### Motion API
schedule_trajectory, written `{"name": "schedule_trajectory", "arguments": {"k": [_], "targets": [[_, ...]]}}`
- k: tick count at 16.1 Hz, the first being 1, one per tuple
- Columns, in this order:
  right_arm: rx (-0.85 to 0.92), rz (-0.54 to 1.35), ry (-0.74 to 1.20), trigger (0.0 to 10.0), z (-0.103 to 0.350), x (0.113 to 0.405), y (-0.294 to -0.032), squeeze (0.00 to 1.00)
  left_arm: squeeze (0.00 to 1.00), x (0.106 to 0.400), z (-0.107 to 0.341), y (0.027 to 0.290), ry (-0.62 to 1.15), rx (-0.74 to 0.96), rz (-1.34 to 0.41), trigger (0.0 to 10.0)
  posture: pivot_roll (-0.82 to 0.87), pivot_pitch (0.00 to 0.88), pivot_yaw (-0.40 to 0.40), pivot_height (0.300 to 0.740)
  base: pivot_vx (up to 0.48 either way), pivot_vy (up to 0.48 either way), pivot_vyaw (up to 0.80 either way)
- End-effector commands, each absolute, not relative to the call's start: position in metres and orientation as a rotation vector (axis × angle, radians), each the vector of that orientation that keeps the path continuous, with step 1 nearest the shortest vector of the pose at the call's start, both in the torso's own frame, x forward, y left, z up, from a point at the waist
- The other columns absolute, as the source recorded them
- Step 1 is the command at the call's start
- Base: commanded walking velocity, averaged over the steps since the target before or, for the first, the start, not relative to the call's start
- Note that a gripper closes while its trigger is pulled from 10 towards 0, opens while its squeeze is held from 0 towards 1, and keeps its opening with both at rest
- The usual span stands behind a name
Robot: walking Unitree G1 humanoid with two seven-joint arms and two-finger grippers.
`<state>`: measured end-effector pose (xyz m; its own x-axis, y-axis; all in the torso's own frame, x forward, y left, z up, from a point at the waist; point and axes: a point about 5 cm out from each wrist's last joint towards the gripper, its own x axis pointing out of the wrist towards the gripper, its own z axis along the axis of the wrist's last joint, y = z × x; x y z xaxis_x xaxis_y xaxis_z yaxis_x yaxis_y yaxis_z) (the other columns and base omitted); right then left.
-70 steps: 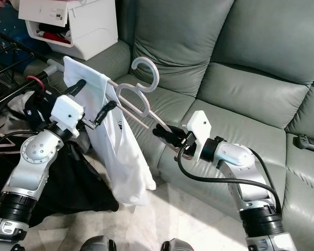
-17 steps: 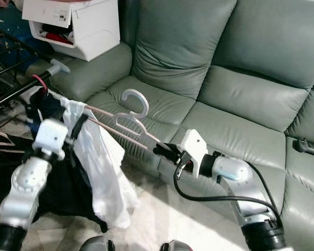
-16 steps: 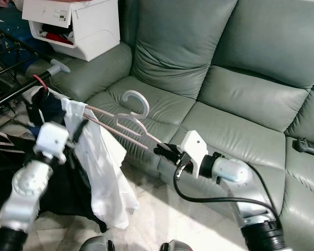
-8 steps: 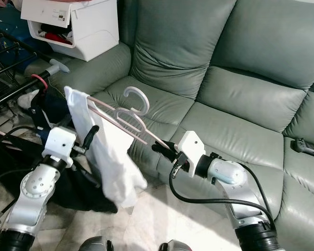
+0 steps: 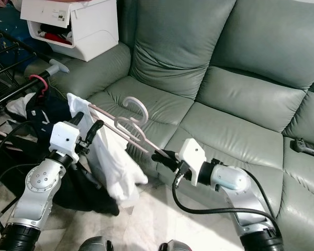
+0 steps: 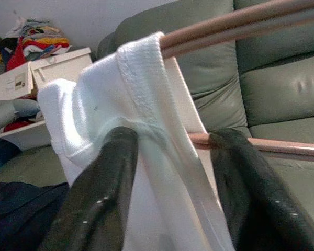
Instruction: Hang hanger
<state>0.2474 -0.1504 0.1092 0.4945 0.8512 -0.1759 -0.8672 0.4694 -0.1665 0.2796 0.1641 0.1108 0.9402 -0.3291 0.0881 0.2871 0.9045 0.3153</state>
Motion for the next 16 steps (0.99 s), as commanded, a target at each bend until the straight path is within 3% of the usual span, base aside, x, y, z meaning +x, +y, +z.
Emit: {"name": "schedule_trajectory", "arguments": {"k": [1, 16], "targets": [[-0.249, 1.079, -0.022, 10.0, 0.1278, 0.2465, -0.1475, 0.00, 0.00, 0.2810, 0.1104, 0.1694, -0.129, 0.301, -0.308, 0.0, -0.04, 0.000, -0.028, 0.740, 0.000, 0.000, 0.00], [-0.259, 1.075, -0.021, 10.0, 0.1282, 0.2477, -0.1484, 0.00, 0.00, 0.2815, 0.1099, 0.1736, -0.128, 0.309, -0.298, 0.0, -0.05, 0.000, -0.033, 0.740, 0.000, 0.000, 0.00]]}}
